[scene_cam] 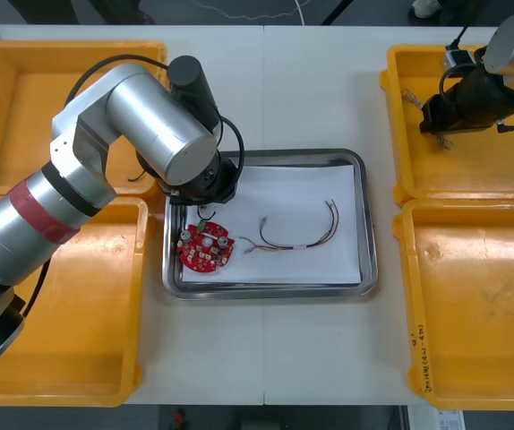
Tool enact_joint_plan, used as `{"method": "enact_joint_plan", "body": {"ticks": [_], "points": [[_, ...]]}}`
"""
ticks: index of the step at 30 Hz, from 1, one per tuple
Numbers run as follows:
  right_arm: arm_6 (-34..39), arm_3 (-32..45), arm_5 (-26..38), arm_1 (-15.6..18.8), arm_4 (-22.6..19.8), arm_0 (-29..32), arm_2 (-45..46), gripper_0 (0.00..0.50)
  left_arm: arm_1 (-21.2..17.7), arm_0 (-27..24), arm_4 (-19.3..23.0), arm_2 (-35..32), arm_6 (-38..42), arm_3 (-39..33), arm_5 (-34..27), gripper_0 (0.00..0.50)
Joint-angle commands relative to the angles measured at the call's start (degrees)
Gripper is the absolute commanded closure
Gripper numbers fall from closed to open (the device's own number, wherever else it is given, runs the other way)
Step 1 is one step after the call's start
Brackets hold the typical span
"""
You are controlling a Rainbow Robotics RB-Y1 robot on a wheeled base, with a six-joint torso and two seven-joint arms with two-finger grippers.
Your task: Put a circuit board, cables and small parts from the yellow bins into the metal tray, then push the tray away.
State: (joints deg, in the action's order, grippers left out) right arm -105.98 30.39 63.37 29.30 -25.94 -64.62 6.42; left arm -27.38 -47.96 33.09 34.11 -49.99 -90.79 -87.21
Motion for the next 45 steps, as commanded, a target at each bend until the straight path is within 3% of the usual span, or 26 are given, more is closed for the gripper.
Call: {"method": "enact_joint_plan", "body": {"ticks": [1,14,15,16,18,19,33,45], "points": [[2.01,0.81,-0.62,-0.65,-0.87,1.16,1.31,0.0,0.75,-0.64,0.48,-5.46,-0.01,-5.45,-5.6,0.0],[3.76,0.72,-1.23,-1.27,-2.1,3.01,1.31,0.001,-0.92,-2.13,3.03,-15.39,-2.04,-11.25,-15.71,0.0],[3.76,0.72,-1.23,-1.27,-2.19,3.1,1.4,0.113,-1.18,-2.13,3.3,-16.09,-2.21,-11.51,-16.15,0.0],[3.76,0.72,-1.23,-1.27,-2.28,3.19,1.31,0.268,-1.45,-2.13,3.82,-16.97,-2.48,-11.87,-16.59,0.0],[3.68,0.81,-1.23,-1.27,-2.71,3.27,1.4,0.481,-1.88,-2.13,4.35,-18.64,-3.0,-12.31,-17.82,0.0],[3.68,0.72,-1.23,-1.27,-2.8,3.27,1.31,0.5,-1.97,-2.13,4.44,-19.08,-3.09,-12.48,-18.17,0.0],[3.06,3.1,-1.59,-1.0,-2.54,3.27,1.31,0.5,-4.7,-2.49,6.11,-28.49,-12.76,-12.74,-22.79,0.0],[3.15,17.69,15.2,1.02,-0.43,3.62,1.58,0.5,-5.14,-2.4,6.55,-34.29,-26.47,-10.37,-22.79,0.0]]}}
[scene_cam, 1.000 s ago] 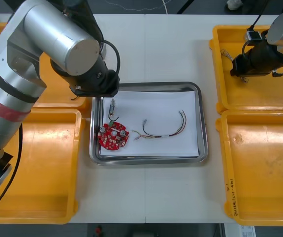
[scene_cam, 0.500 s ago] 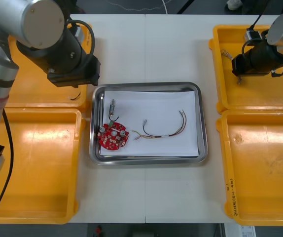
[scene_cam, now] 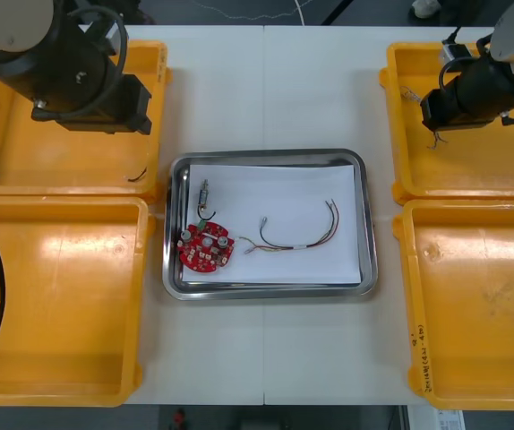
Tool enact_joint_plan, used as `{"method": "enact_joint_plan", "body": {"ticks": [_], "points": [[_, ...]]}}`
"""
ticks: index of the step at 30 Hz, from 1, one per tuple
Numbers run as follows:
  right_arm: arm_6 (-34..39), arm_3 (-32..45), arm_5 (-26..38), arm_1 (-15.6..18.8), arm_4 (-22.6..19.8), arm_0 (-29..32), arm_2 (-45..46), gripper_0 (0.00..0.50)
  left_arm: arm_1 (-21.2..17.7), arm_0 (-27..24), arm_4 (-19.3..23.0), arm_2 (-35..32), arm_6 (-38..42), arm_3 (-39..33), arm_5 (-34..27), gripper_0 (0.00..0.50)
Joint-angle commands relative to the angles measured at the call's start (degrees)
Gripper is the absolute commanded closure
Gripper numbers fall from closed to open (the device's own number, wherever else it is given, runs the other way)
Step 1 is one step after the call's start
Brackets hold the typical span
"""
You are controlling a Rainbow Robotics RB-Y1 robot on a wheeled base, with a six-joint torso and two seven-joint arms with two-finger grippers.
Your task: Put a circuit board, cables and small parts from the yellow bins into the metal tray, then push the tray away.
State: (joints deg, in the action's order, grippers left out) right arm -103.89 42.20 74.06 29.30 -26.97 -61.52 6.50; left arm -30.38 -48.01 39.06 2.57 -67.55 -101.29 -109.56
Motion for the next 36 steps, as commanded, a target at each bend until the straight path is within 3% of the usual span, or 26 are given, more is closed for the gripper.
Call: {"method": "enact_joint_plan", "body": {"ticks": [1,13,21,31,36], "points": [[0.88,7.37,6.01,1.28,0.61,0.61,1.67,0.5,-2.14,-2.36,0.58,-3.27,-10.32,0.56,-0.44,0.0],[0.97,21.17,22.27,2.34,1.13,1.31,2.2,0.5,-2.14,-2.36,1.55,-8.2,-26.41,6.36,-0.44,0.0],[0.79,33.74,28.68,2.6,1.13,6.59,2.29,0.5,-2.14,-2.27,1.81,-9.6,-35.99,11.55,1.89,0.0],[-0.17,39.54,35.94,3.83,0.43,7.73,3.25,0.5,-1.96,0.81,1.11,-8.64,-39.42,13.83,8.75,0.0],[-0.88,43.58,35.94,3.92,0.43,8.34,4.4,0.5,-1.79,1.78,2.25,-8.02,-39.94,16.56,12.53,0.0]]}}
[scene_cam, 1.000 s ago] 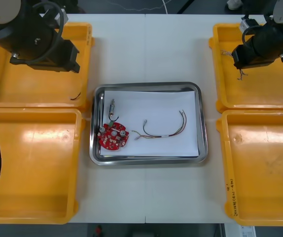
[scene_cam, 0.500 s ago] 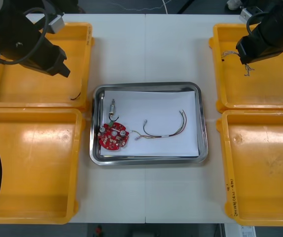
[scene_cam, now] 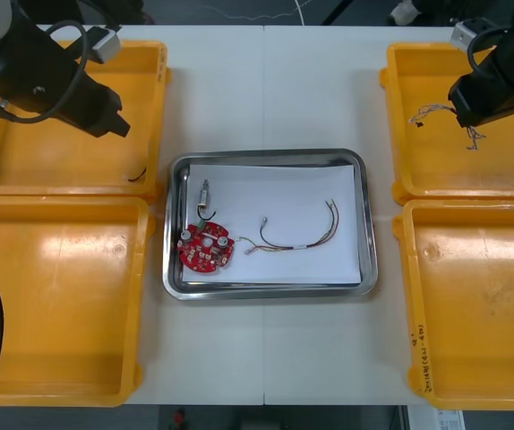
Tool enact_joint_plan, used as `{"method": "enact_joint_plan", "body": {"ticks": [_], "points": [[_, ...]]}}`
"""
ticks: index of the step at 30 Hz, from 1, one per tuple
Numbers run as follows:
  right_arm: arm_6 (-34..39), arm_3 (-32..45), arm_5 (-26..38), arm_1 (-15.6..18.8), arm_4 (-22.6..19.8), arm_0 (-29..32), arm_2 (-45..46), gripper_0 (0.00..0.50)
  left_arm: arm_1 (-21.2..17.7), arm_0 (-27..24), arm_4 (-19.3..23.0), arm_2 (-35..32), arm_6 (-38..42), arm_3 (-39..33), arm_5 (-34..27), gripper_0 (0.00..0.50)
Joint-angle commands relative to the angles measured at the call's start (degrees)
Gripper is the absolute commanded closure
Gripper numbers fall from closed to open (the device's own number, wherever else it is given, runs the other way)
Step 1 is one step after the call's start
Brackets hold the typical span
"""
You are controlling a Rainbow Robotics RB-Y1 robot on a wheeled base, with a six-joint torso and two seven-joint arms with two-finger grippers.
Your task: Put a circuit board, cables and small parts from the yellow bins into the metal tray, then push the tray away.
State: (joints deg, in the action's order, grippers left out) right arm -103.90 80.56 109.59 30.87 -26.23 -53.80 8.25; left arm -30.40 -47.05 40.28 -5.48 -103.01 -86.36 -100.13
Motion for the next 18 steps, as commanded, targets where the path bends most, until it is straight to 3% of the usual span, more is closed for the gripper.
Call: {"method": "enact_joint_plan", "body": {"ticks": [1,6,14,18], "points": [[-1.04,6.54,0.41,2.36,-0.4,0.89,2.74,0.5,-1.77,1.0,1.38,0.03,-4.66,2.6,3.89,0.0],[-1.48,13.22,0.41,2.27,-1.28,3.88,3.09,0.5,-1.42,1.0,1.73,0.74,-5.63,5.5,6.53,0.0],[-1.92,21.83,0.41,2.27,-9.28,9.85,2.21,0.5,-1.24,1.43,-0.55,4.87,-5.63,7.35,10.66,0.0],[-2.71,25.96,0.41,2.27,-11.12,10.99,-0.16,0.5,-1.07,2.49,-0.99,6.36,-5.19,7.35,12.6,0.0]]}}
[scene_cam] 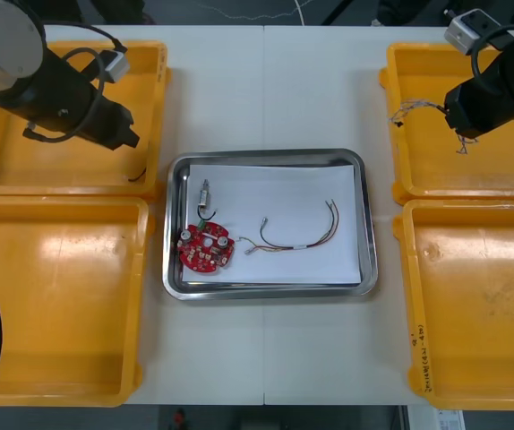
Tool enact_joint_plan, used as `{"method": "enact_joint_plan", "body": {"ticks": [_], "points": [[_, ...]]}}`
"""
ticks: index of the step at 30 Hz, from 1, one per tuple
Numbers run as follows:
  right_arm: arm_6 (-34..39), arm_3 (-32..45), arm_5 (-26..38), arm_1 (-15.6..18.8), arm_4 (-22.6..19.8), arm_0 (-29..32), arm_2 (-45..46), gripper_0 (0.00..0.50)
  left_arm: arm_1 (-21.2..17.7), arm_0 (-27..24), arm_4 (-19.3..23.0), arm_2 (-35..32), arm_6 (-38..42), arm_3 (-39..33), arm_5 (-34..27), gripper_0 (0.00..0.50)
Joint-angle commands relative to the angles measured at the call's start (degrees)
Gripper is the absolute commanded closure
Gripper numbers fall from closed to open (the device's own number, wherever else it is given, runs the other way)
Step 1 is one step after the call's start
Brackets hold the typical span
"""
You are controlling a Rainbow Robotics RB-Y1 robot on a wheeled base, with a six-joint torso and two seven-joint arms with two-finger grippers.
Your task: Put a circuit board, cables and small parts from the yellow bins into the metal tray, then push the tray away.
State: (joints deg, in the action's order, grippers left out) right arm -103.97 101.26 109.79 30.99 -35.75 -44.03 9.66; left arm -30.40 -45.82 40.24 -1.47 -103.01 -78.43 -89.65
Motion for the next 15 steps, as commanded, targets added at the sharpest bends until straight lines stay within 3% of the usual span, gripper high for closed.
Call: {"method": "enact_joint_plan", "body": {"ticks": [1,9,15], "points": [[-2.9,6.93,0.21,2.15,-1.86,1.67,-2.8,0.5,-0.81,1.7,-0.95,2.52,-5.1,-0.58,2.64,0.0],[-3.6,14.32,0.21,0.74,-4.24,2.37,-9.48,0.5,-0.72,3.46,-1.48,3.49,-4.66,-0.58,3.43,0.0],[-4.39,15.28,0.21,-1.1,-7.49,2.46,-11.68,0.5,-0.81,4.69,-1.56,4.19,-4.57,-0.58,5.01,0.0]]}}
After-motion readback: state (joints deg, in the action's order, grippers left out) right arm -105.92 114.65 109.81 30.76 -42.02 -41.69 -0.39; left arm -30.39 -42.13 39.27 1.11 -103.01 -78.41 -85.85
